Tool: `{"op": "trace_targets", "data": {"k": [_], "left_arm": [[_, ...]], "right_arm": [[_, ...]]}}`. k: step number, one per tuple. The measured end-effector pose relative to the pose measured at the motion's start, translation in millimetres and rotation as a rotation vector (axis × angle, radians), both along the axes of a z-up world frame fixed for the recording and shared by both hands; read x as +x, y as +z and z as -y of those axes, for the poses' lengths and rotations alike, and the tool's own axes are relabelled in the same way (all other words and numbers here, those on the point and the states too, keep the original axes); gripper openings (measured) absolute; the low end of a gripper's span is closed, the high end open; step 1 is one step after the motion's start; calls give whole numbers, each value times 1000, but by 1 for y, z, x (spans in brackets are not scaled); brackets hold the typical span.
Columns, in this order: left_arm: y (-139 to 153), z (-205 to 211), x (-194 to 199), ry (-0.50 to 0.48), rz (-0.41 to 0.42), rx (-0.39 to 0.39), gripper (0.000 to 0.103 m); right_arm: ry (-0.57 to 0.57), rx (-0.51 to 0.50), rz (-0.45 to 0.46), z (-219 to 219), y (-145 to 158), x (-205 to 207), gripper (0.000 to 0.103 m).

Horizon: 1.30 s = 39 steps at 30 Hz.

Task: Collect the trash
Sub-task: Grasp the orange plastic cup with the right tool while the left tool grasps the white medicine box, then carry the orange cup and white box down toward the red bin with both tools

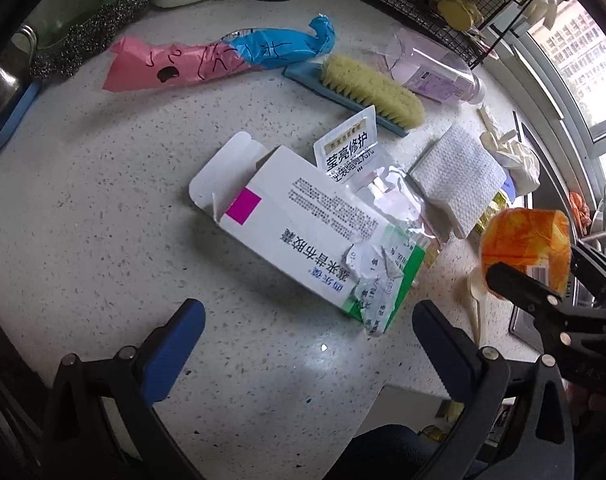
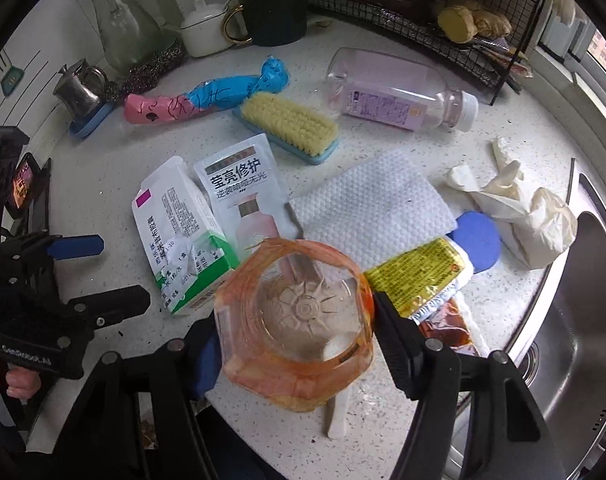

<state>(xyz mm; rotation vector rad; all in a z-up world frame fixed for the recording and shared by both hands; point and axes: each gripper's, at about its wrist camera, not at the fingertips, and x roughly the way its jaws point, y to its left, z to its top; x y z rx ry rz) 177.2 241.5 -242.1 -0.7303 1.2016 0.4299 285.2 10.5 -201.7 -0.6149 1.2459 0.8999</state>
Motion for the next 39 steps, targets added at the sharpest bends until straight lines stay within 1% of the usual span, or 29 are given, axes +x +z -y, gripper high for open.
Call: {"op": "trace_targets", "data": {"k": [3,5,7,9,11,12,13,14,16,17,19,20,23,24,26,27,28,29,31,33,36,39], "left_arm": [[-9,0,11,66,-32,-30,103],[-14,-2,17,116,-44,-49,103],[-18,-5,21,164,-64,-46,103],[-18,-8,25,206,-62,-38,103],[-18,-14,28,245,-62,-37,103],[-19,-17,30,268,-68,-30,103],[-20,-21,32,290,-89,-17,103],[-21,-24,34,308,-108,-4,103],[-23,-29,36,336,-138,19,103],[-24,-31,37,341,-152,29,103],[-26,-34,39,345,-176,48,103],[-26,-34,40,341,-188,57,103],[-30,-34,48,321,-219,75,102],[-29,-34,49,315,-230,86,99],[-23,-34,48,294,-236,117,86],[-19,-29,49,288,-226,127,72],[-16,-29,49,283,-220,132,64],[-15,-30,51,281,-214,112,64],[-14,-30,52,257,-211,112,64],[-13,-30,49,242,-189,106,64],[-10,-29,40,230,-140,54,63],[-8,-23,28,211,-118,47,63]], "right_arm": [[-15,-6,12,13,14,11,65],[-21,-14,18,20,18,15,65],[-26,-23,14,29,23,19,65],[-29,-30,8,36,25,21,65],[-32,-38,2,37,25,23,65],[-34,-41,-2,37,19,21,65],[-36,-45,-7,40,20,23,65],[-37,-47,-10,44,16,12,65],[-41,-52,-14,42,10,11,65],[-45,-53,-14,37,4,5,65],[-52,-52,-17,40,6,8,65],[-57,-51,-16,34,-7,0,65],[-73,-50,-17,31,-13,0,65],[-77,-49,-18,31,-14,1,65],[-84,-47,-20,34,-13,1,65],[-87,-45,-21,30,-16,2,65],[-89,-43,-22,27,-18,3,65],[-92,-42,-22,27,-19,3,65],[-97,-37,-23,22,-23,3,65],[-102,-34,-21,21,-24,2,65],[-112,-22,-20,23,-21,-1,65],[-121,-14,-12,27,-16,-5,65]]}}
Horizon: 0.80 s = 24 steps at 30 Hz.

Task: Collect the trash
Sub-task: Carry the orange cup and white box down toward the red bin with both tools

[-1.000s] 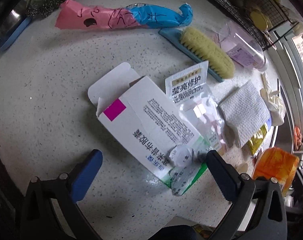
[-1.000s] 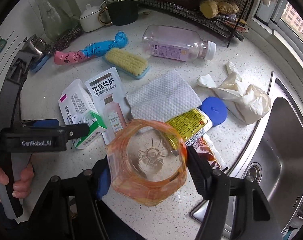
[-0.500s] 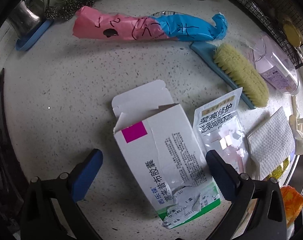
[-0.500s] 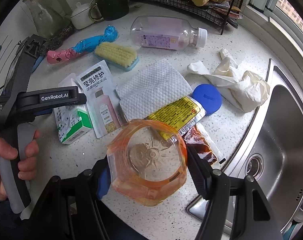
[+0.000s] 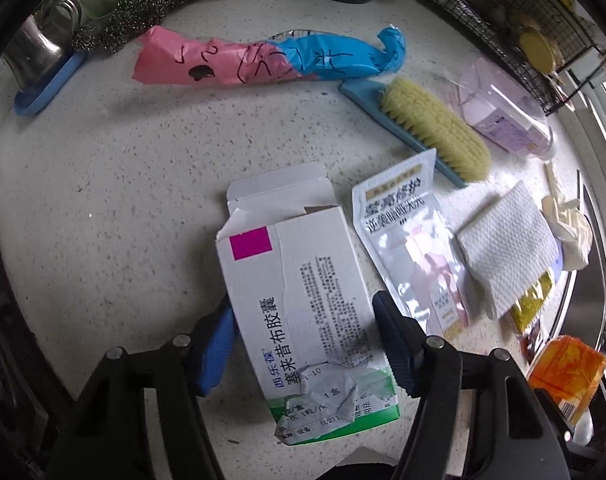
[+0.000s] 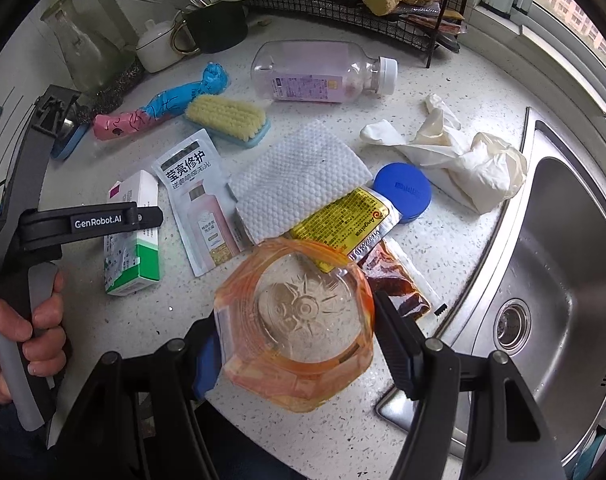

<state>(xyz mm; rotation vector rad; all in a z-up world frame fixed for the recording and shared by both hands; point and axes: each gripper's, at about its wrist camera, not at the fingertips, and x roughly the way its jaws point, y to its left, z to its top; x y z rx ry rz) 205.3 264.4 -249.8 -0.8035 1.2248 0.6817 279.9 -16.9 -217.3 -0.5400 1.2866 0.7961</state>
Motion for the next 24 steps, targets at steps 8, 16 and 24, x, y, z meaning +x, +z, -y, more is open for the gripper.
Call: {"op": "trace_targets", "data": {"k": [8,16,24], "left_arm": [[24,44,-22,-96,79,3,63],[60,102,-15,-259,177,38,63],[97,179,-43,-452,268,90,63]], "right_arm": [[-59,17,30,25,16,-12,65],[-136,47,84,70,43,-34,65],[-219,87,137,137,71,-74,65]]}}
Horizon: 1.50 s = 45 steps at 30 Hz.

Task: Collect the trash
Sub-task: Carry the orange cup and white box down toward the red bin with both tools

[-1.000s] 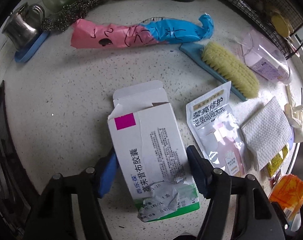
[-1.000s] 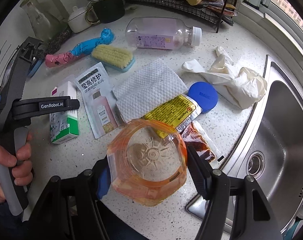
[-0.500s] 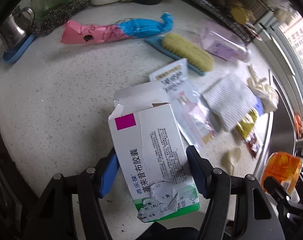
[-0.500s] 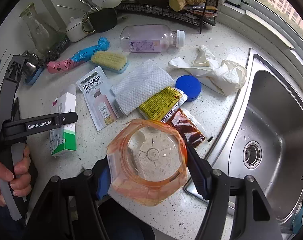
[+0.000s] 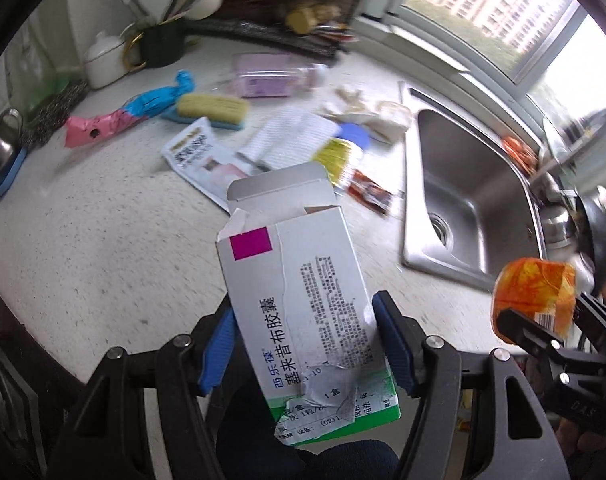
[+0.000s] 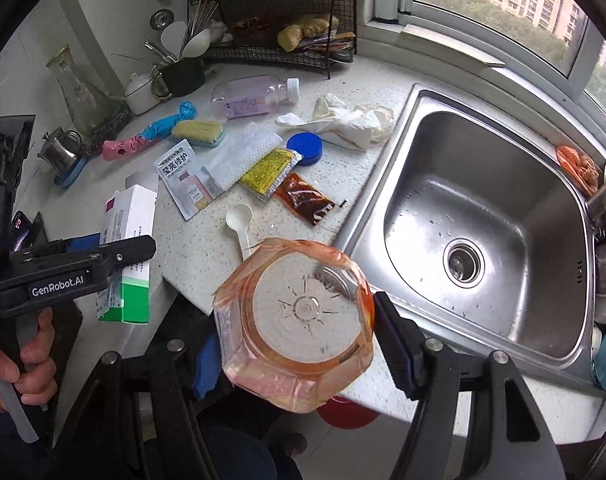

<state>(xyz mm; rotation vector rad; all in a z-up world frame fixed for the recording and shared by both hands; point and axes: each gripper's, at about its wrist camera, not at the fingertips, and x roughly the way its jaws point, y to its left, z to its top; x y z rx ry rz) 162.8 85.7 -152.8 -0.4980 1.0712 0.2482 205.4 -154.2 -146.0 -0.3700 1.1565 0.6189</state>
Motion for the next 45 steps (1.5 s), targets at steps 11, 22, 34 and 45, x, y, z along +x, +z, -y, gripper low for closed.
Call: {"op": "trace_targets", "data": {"k": [11,22,34,45], "left_arm": [[18,132,-44,-273,34,50,63],[-31,229,-49,-455,-32,50,63],[-174,273,-34,-593,-96,42,63],[-330,280,-1,-642,-186,40,64]], "right_arm": [[-139,66,56,115,24,-84,65],[-286,53,13,205,-18,-124,65],[-325,-14,-74,231,-143,-125,65],[-384,-10,-140,235,-279,-115,65]]}}
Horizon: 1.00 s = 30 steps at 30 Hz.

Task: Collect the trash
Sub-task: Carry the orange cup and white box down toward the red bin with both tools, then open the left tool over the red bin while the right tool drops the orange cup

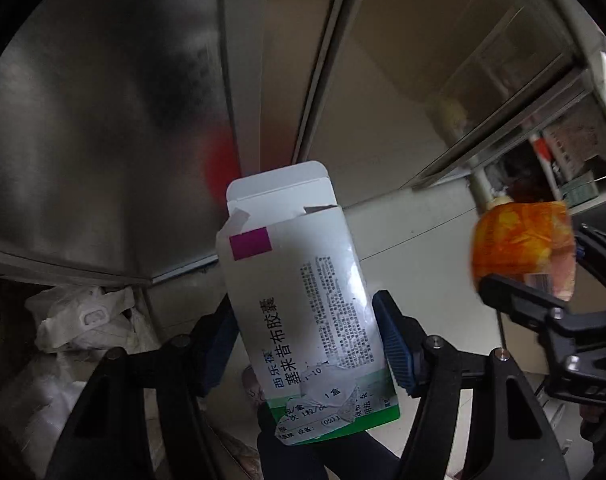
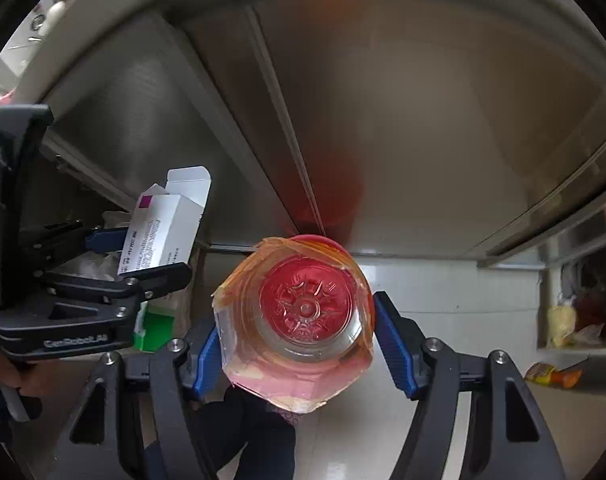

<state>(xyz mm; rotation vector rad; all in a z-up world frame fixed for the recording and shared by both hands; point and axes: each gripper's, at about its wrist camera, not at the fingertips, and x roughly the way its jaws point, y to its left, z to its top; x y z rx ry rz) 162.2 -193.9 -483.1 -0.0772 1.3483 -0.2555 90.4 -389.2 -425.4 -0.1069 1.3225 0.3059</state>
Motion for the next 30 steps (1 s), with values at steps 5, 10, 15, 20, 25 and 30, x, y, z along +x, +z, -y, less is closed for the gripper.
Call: {"op": "trace_targets", "data": {"k": [5,10,15,20,25,30], "left_arm": [[-43,6,15,-6,-20,-3,64],[-56,19,21,-53,-15,-22,64],[-65,29,30,-88,-28,12,74],[-54,17,31,-67,-20,-45,74],[-39,2,26,-26,4,-33,76],[-27,-20,20,0,8,-11,86]], "right_arm": [[-48,-4,-32,9,-36,6,65],[-69,-20,-38,9,-48,8,65],[-106,-33,-53,10,-52,5,65],[-121,-42,-50,8,-39,6,65],[-111,-29,-51,7,-39,7,65],[-97,-34,-62,-3,-46,15,65]]}}
